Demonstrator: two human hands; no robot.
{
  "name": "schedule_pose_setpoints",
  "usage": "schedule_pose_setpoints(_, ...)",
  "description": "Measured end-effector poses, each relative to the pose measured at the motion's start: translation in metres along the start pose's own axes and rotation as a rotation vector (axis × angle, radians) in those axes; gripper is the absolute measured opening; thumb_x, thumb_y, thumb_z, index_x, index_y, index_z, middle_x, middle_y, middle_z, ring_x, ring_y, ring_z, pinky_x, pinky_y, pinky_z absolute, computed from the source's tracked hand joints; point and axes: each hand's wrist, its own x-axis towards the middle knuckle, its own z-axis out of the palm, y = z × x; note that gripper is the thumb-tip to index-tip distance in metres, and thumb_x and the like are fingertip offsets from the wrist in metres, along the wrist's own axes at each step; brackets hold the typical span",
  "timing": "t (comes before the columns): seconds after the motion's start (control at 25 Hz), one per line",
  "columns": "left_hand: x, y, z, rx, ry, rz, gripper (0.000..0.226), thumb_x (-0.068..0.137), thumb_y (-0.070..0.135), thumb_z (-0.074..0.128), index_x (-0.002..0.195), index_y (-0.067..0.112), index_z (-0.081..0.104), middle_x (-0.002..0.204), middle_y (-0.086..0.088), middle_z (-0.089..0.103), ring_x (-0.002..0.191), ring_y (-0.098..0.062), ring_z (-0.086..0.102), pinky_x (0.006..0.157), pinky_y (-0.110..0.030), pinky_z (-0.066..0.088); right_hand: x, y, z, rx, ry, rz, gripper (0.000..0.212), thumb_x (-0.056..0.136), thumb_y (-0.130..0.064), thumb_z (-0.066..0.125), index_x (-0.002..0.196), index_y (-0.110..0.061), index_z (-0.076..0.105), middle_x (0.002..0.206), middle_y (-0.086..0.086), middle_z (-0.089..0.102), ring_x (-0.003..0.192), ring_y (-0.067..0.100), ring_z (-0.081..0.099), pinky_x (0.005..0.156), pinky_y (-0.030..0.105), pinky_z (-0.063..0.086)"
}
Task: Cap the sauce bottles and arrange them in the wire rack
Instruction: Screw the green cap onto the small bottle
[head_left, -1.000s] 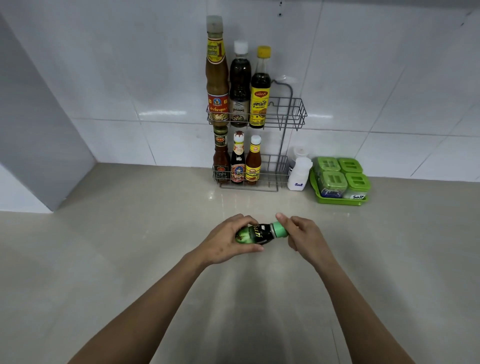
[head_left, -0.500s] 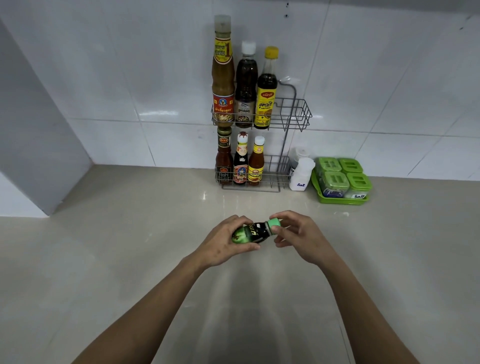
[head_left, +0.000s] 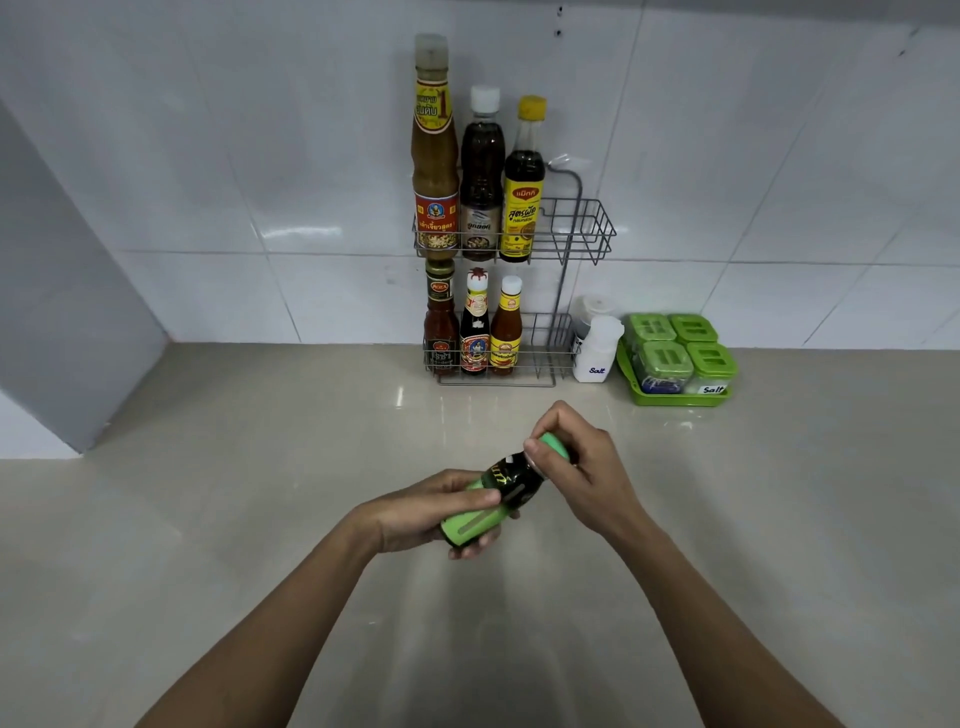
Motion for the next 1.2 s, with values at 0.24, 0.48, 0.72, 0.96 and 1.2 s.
schedule_pose_setpoints(0.24,0.01,-0.007,0.003,0.49,0.471,0.106,0.03,0.078,0.05,0.074,0.093,0.027,0.063,0.075,0.006,0.062,0.065,-0.011,0.058,0.058,-0.031,0.049,0.012,0.016,0.01,-0.191,0.052,0.275,0.027,0.091,-0.033,0.051,0.071,-0.017,0.042,0.059,0.002,0.054,0.057,0.014,0.044,0.056,0.033,0.035)
schedule_pose_setpoints(0.48,0.012,-0.013,0.005,0.527,0.516,0.043,0.044,0.079,0.056,0.07,0.104,0.021,0.061,0.082,0.002,0.063,0.071,-0.015,0.061,0.06,-0.032,0.051,0.019,0.021,0.013,-0.26,0.037,0.383,0.039,0.094,-0.045,0.052,0.068,-0.017,0.044,0.058,-0.005,0.048,0.06,0.016,0.046,0.059,0.033,0.035)
schedule_pose_setpoints(0.72,-0.011,0.012,-0.007,-0.018,0.007,-0.089,0.059,0.08,0.06,0.063,0.101,0.005,0.059,0.068,-0.006,0.06,0.049,-0.017,0.053,0.044,-0.024,0.038,0.01,0.0,0.011,-0.036,0.063,-0.021,0.028,0.091,-0.037,0.054,0.077,-0.013,0.053,0.055,-0.001,0.047,0.052,0.008,0.04,0.051,0.023,0.032)
schedule_pose_setpoints(0.96,0.005,0.007,0.001,0.264,0.301,0.098,0.021,0.084,0.037,0.072,0.091,0.02,0.064,0.069,-0.001,0.062,0.06,-0.015,0.058,0.055,-0.032,0.045,0.02,0.008,0.01,-0.19,0.13,0.051,0.026,0.089,-0.033,0.041,0.074,-0.012,0.046,0.058,0.003,0.05,0.054,0.019,0.046,0.052,0.041,0.038)
schedule_pose_setpoints(1.2,0.026,-0.004,0.011,0.736,0.724,0.123,0.048,0.072,0.066,0.069,0.097,0.026,0.058,0.079,0.004,0.065,0.071,-0.016,0.062,0.063,-0.037,0.052,0.034,0.016,0.004,-0.098,0.124,0.298,0.033,0.089,-0.042,0.049,0.068,-0.018,0.047,0.058,-0.004,0.05,0.056,0.015,0.045,0.054,0.035,0.038)
